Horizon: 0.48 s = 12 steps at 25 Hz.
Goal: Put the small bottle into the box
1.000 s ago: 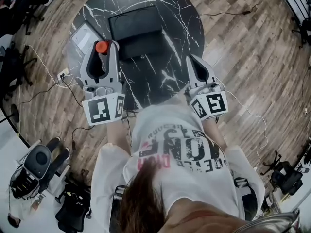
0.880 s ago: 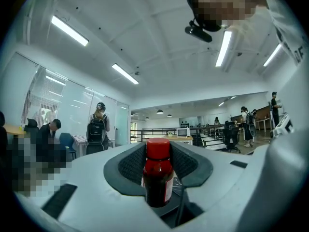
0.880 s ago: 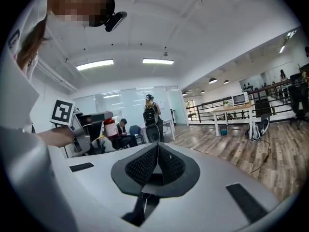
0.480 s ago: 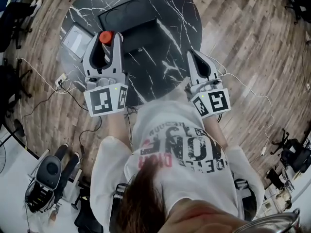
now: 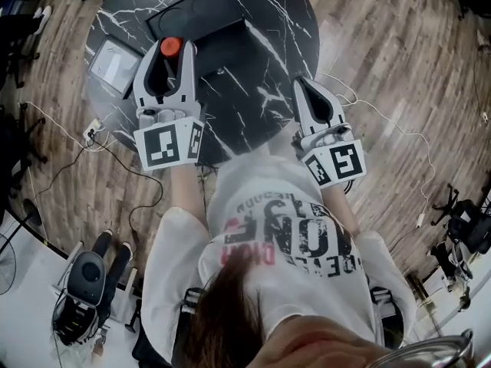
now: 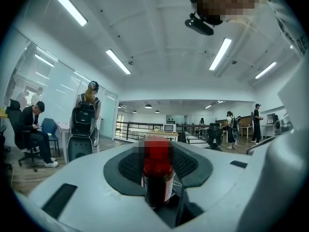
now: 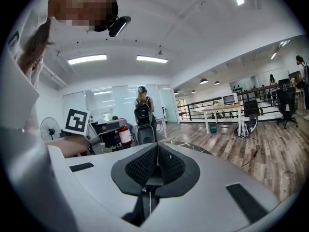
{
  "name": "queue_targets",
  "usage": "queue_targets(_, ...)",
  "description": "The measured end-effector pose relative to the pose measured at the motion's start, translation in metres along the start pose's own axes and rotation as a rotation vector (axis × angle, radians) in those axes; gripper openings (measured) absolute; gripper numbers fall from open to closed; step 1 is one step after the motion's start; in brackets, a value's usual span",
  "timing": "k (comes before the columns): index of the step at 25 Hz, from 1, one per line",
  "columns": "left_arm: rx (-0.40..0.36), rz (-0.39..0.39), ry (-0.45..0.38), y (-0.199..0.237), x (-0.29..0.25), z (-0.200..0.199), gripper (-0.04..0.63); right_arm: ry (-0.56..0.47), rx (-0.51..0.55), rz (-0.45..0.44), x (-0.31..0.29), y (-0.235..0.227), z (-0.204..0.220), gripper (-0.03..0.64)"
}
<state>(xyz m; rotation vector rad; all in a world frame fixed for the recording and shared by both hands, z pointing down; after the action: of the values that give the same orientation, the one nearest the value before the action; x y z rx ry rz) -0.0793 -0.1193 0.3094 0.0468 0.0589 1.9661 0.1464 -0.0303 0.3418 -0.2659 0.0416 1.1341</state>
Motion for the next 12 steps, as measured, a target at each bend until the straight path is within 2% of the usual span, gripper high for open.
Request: queue_targets(12, 0.039, -0.009, 0.06, 0.007, -0.011, 0.038, 0.146, 0.044, 0.023, 0.017, -0.001, 0.004, 0.001, 0.002)
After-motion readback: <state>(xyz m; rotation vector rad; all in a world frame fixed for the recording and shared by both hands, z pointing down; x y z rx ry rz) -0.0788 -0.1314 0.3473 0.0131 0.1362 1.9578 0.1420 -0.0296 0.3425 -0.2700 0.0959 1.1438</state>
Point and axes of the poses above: the fingertips, and each gripper's own axes: x backward along the fingers, y to its left, z out of its underside, the point moved 4 cm from there along x, backward along the fingers, and after that the axes turned 2 degrees about -y, right-handed, at the moved point
